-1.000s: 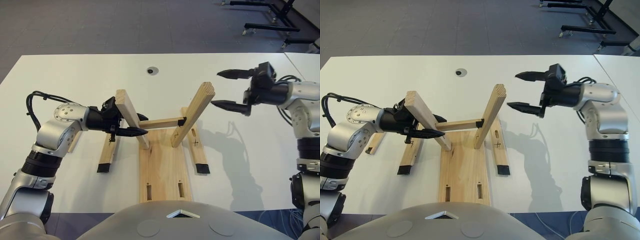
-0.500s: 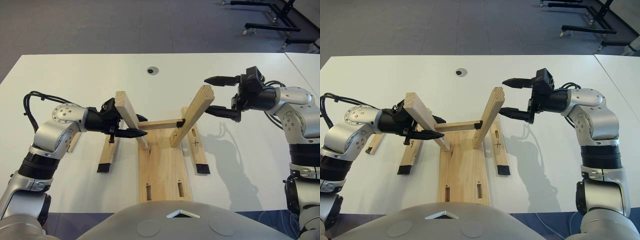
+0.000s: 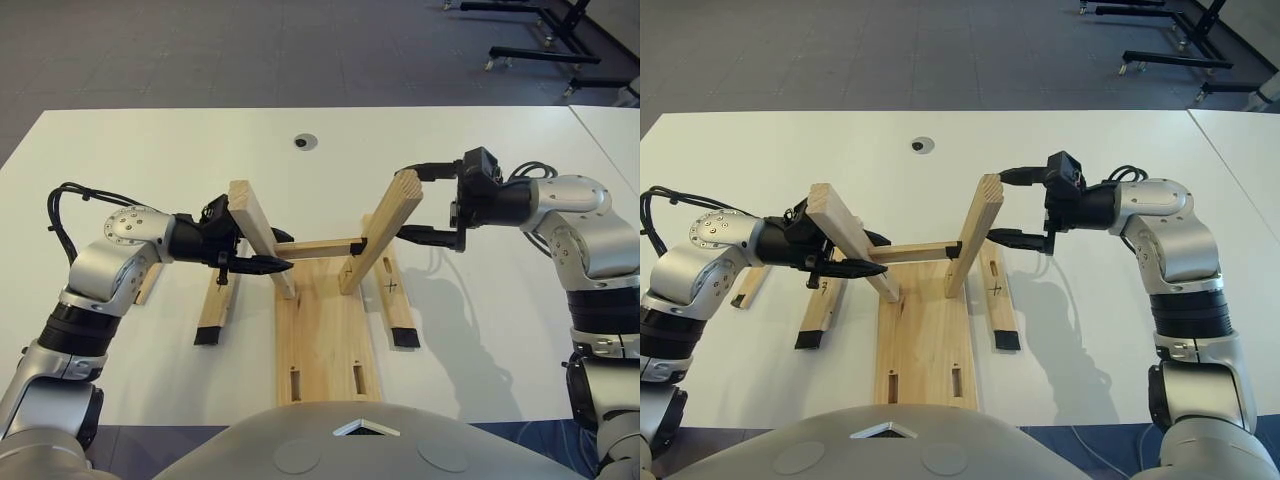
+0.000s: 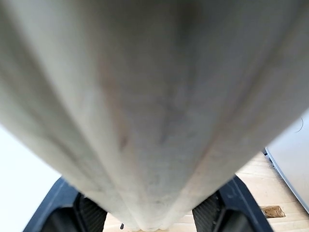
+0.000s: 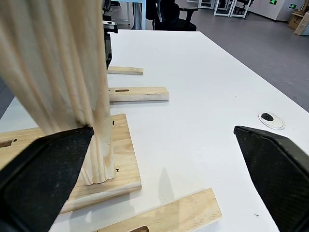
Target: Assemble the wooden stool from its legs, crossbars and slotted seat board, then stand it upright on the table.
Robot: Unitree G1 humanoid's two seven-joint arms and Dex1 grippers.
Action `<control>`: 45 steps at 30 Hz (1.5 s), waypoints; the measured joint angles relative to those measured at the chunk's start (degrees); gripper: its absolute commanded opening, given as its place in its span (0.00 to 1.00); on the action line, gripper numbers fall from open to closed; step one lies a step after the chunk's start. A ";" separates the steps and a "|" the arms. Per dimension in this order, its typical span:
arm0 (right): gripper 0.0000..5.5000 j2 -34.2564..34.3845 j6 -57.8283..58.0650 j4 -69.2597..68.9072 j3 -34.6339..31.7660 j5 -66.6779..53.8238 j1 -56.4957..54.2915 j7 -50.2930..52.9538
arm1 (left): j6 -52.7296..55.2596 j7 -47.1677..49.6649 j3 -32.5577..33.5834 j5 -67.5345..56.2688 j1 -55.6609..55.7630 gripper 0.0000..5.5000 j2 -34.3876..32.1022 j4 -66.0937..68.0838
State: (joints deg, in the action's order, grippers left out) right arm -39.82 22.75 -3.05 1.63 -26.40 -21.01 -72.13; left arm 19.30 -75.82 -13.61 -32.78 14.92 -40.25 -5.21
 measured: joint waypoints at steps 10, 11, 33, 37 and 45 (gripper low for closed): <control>0.98 0.60 -2.26 -0.06 -0.38 0.97 0.39 0.84 | -2.08 1.13 1.25 3.72 -1.55 0.73 2.60 1.33; 0.98 0.55 -2.27 -0.12 -0.75 0.92 0.51 0.84 | -2.47 1.16 1.59 4.09 -1.86 0.73 2.58 1.35; 0.98 -5.54 0.80 -3.13 -10.57 -10.32 1.00 -0.73 | -14.39 5.68 19.00 -8.23 -9.94 0.73 8.91 -3.30; 0.98 -2.64 5.23 -5.03 -16.31 -22.03 -2.92 2.27 | -9.54 13.57 26.90 -21.12 -11.62 0.73 10.41 -12.24; 0.98 6.05 9.87 -8.69 -12.99 -25.55 -10.97 17.02 | -8.33 42.18 36.40 -39.63 -1.43 0.73 16.62 -23.81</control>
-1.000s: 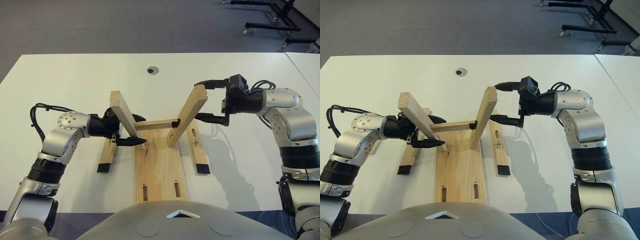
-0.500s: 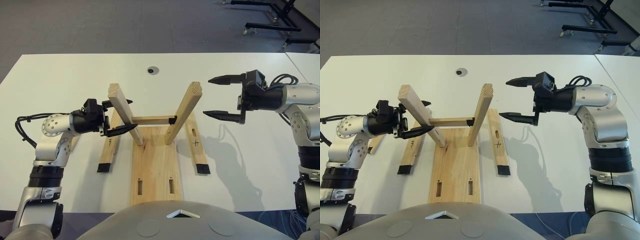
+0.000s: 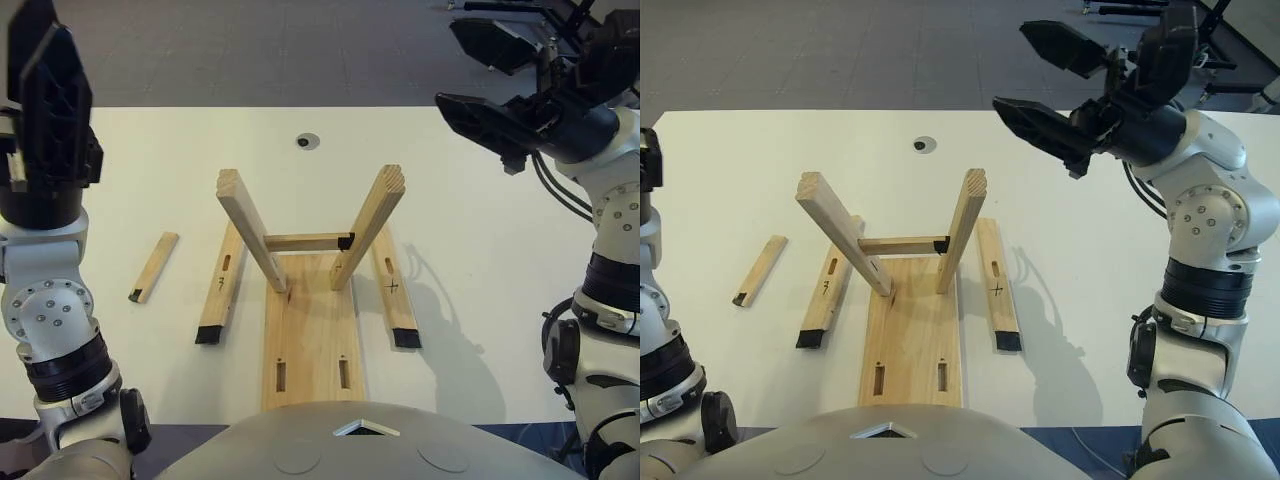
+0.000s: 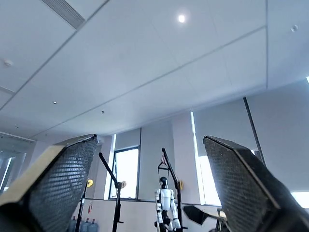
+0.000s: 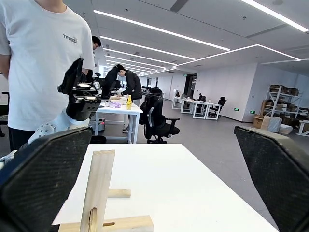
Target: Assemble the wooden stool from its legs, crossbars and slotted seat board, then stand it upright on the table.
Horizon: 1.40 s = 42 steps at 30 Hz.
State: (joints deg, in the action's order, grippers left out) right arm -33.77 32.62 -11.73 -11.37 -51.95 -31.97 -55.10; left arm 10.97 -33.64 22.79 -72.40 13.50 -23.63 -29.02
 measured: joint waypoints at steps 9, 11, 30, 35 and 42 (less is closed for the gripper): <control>0.98 5.79 -2.88 -2.75 8.27 5.93 -1.91 1.76 | 10.50 10.26 -12.42 0.22 9.30 0.73 3.01 1.24; 0.98 5.87 -2.87 -2.77 6.64 4.67 -4.05 2.37 | 12.06 12.43 -11.26 -1.53 11.56 0.73 2.49 2.01; 0.98 -1.15 -4.29 -13.79 24.51 15.55 9.37 -2.71 | 12.06 17.82 -25.27 9.72 -10.02 0.73 9.65 -7.75; 0.98 0.94 -0.92 -13.26 20.57 10.36 8.37 -1.29 | 11.08 15.55 -23.57 10.04 -6.75 0.73 10.41 -4.45; 0.98 0.67 2.30 -14.91 6.54 -3.60 2.56 2.63 | 11.13 18.51 -15.92 1.38 4.68 0.73 9.53 -6.88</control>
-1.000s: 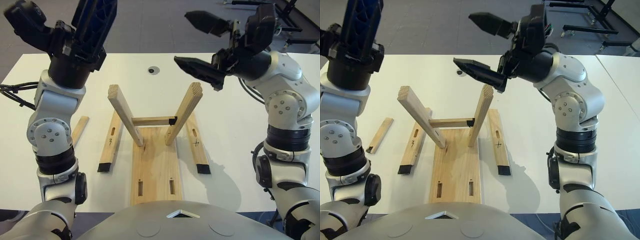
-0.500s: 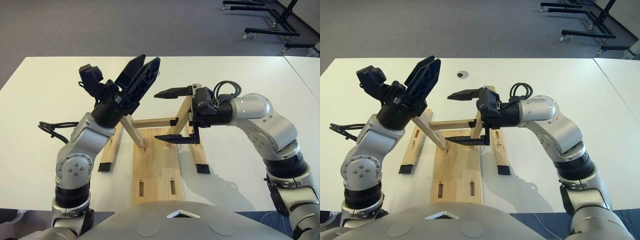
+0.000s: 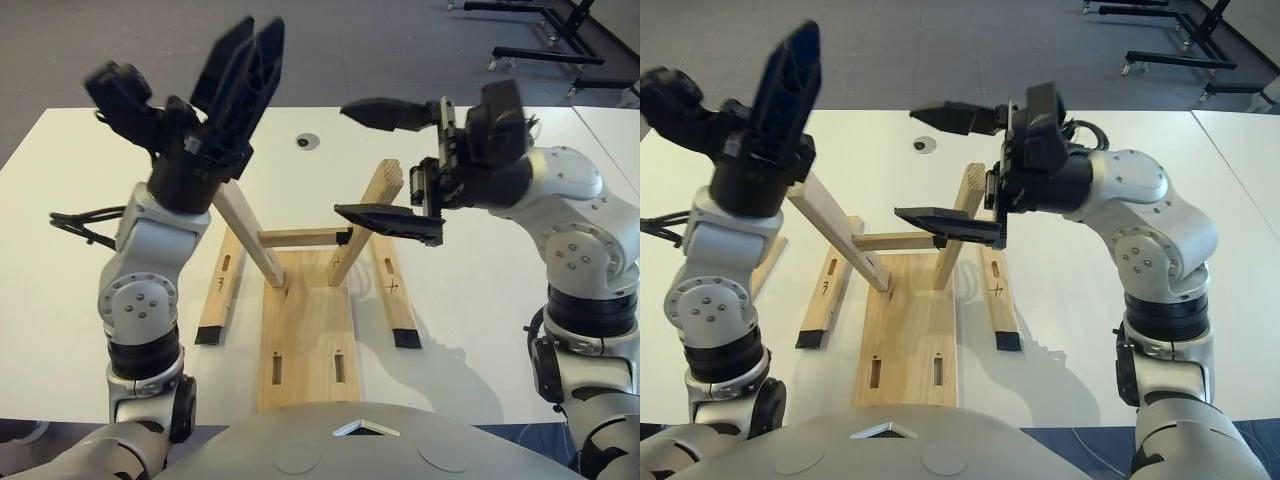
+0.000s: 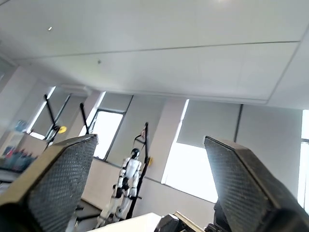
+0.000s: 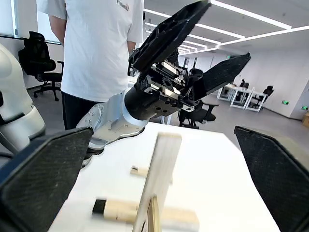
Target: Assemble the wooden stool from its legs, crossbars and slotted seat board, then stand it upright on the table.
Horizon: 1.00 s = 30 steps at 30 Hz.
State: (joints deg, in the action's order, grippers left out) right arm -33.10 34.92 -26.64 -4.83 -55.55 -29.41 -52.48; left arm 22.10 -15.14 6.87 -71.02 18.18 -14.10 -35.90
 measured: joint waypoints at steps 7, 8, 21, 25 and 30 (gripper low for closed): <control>0.98 -9.16 12.58 -0.34 -13.91 -24.20 9.43 -0.32 | 10.60 -12.93 12.46 -31.50 -19.41 0.73 -13.07 -6.64; 0.98 -10.10 14.31 -1.58 -13.90 -25.60 12.71 -0.33 | 14.14 -15.92 12.50 -33.52 -25.71 0.73 -15.13 -7.28; 0.98 -0.38 9.54 6.35 19.00 6.51 25.35 -1.19 | 24.25 -31.89 -6.25 -1.38 -25.63 0.73 -20.70 14.99; 0.98 4.38 4.29 15.41 20.41 12.86 20.53 -1.08 | 18.73 -39.96 -8.43 8.95 -19.03 0.73 -19.37 26.09; 0.98 7.73 0.90 21.64 17.69 15.11 16.00 -1.59 | 13.91 -46.09 -8.40 14.26 -12.56 0.73 -14.62 34.71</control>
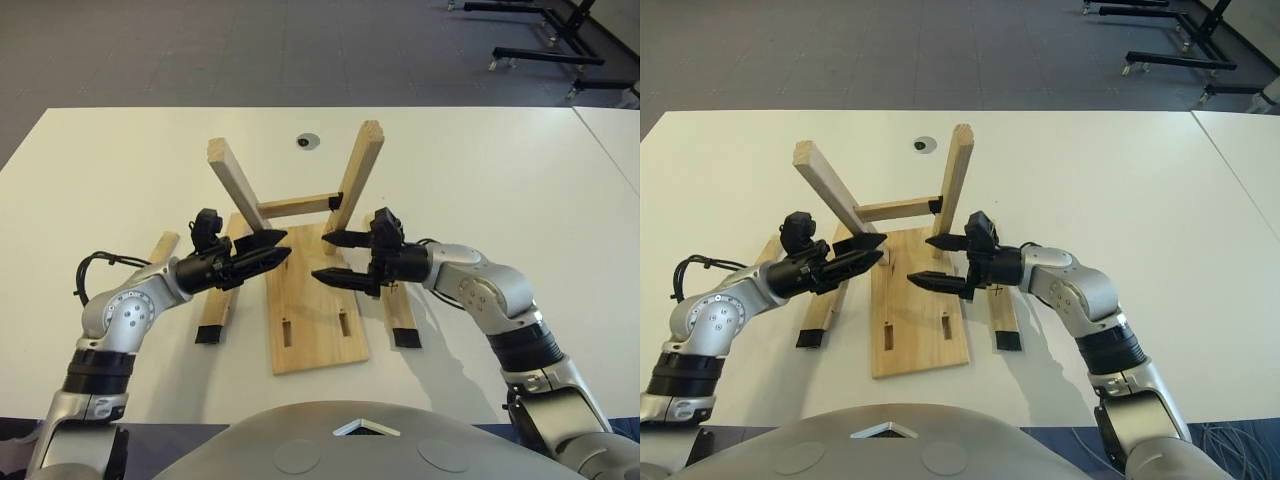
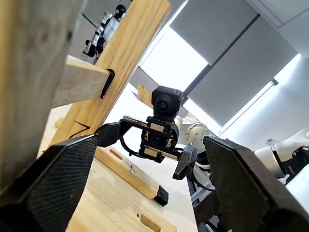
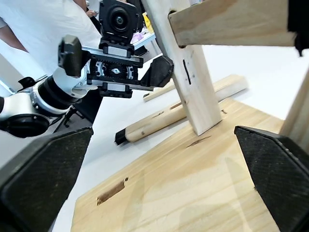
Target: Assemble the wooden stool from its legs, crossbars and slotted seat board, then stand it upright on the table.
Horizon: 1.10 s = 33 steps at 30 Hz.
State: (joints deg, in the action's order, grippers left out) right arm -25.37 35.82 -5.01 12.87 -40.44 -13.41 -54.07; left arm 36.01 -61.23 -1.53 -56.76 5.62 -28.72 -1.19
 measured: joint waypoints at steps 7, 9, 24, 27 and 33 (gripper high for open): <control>0.98 0.44 0.47 -2.22 -3.56 -1.13 -0.66 -1.43 | -8.00 -3.14 2.15 6.58 5.40 0.73 4.46 5.53; 0.98 0.43 0.49 -2.54 -4.16 -1.18 -0.66 -1.46 | -8.37 -3.73 2.34 7.34 5.64 0.73 4.72 5.79; 0.98 -4.75 6.60 -18.85 -23.07 -19.32 15.96 1.09 | 1.35 29.00 22.57 9.64 -18.40 0.73 -1.47 -21.08; 0.98 -4.36 6.59 -20.75 -23.48 -19.74 18.12 3.12 | -0.11 32.65 25.61 13.49 -17.82 0.73 -1.71 -14.02; 0.98 -3.85 6.59 -22.98 -23.51 -20.57 22.33 5.54 | -5.64 35.26 25.53 24.60 -20.32 0.73 -2.51 -12.97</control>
State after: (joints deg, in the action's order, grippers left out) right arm -29.22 42.41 -27.98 -10.64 -61.01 8.92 -48.53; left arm 30.36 -25.97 24.00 -32.17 -14.70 -31.23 -14.16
